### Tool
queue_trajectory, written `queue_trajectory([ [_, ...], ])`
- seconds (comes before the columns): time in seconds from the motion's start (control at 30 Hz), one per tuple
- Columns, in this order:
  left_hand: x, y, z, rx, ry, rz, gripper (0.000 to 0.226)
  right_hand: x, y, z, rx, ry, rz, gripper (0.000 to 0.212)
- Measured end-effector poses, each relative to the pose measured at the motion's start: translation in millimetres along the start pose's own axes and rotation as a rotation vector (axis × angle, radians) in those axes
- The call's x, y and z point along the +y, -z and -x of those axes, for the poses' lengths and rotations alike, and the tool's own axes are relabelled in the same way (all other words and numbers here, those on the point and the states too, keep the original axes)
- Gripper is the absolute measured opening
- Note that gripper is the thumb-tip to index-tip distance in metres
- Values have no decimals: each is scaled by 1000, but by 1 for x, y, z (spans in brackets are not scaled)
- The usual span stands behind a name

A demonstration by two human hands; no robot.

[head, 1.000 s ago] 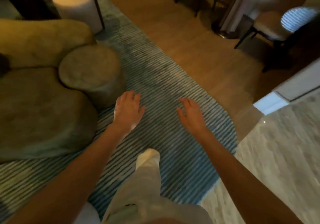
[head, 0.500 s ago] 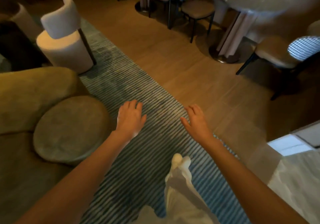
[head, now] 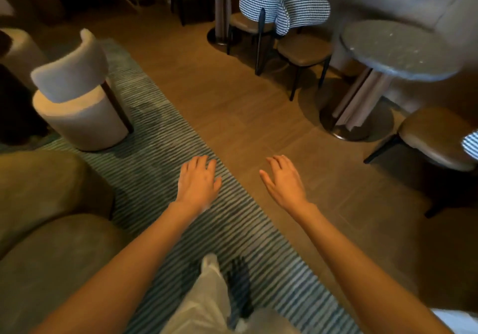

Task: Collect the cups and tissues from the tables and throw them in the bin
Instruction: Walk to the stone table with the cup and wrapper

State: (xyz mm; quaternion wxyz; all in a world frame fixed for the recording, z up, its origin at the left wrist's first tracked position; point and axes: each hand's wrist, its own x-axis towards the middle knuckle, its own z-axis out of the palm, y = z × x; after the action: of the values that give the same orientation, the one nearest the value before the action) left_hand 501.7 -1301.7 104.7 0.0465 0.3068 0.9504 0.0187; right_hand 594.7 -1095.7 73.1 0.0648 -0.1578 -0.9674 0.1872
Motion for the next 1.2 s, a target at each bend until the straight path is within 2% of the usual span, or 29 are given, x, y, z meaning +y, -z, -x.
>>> queue_trajectory([
  [0.33,-86,42,-273,111,1,-34,49,7,-3,-275,50,-13,21,49],
  [0.73,-114,59,-578,120,-44,-10,51,73,-1,-561,78,-56,45,46],
  [0.93,-126,80,-737,132,29,-17,49,105,13,-736,60,10,59,44],
  [1.2,-173,93,-899,93,183,48,54,99,10,-936,-24,141,72,43],
])
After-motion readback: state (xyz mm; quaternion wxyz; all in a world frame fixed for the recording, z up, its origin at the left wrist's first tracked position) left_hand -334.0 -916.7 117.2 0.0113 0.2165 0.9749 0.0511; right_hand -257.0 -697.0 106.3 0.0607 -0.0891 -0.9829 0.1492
